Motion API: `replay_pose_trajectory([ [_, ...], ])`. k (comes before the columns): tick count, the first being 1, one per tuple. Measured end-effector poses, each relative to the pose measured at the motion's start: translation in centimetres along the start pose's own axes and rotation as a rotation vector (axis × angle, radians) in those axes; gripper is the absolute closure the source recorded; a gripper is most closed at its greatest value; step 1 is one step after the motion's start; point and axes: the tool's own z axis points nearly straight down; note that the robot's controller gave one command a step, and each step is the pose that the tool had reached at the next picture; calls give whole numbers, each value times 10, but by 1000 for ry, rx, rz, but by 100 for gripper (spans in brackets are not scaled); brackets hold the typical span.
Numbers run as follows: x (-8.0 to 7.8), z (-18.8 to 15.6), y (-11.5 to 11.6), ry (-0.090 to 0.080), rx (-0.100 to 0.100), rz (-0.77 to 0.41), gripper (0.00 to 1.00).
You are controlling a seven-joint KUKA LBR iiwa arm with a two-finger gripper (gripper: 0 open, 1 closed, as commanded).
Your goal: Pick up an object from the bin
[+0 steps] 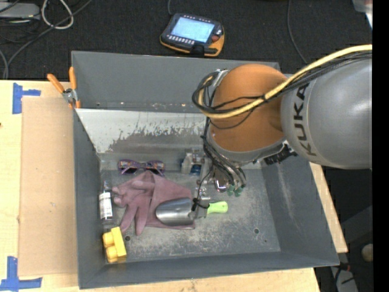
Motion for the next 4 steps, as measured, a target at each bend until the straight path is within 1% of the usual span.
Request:
replay_pose_trajectory([
  [1, -2, -5, -1, -8, -1, 6, 0],
  [2, 1, 136, -70, -8, -2, 7, 0],
  [3, 7, 57, -18, -23, -8, 139, 0],
  [4, 4, 157, -76, 1, 2, 33, 0],
])
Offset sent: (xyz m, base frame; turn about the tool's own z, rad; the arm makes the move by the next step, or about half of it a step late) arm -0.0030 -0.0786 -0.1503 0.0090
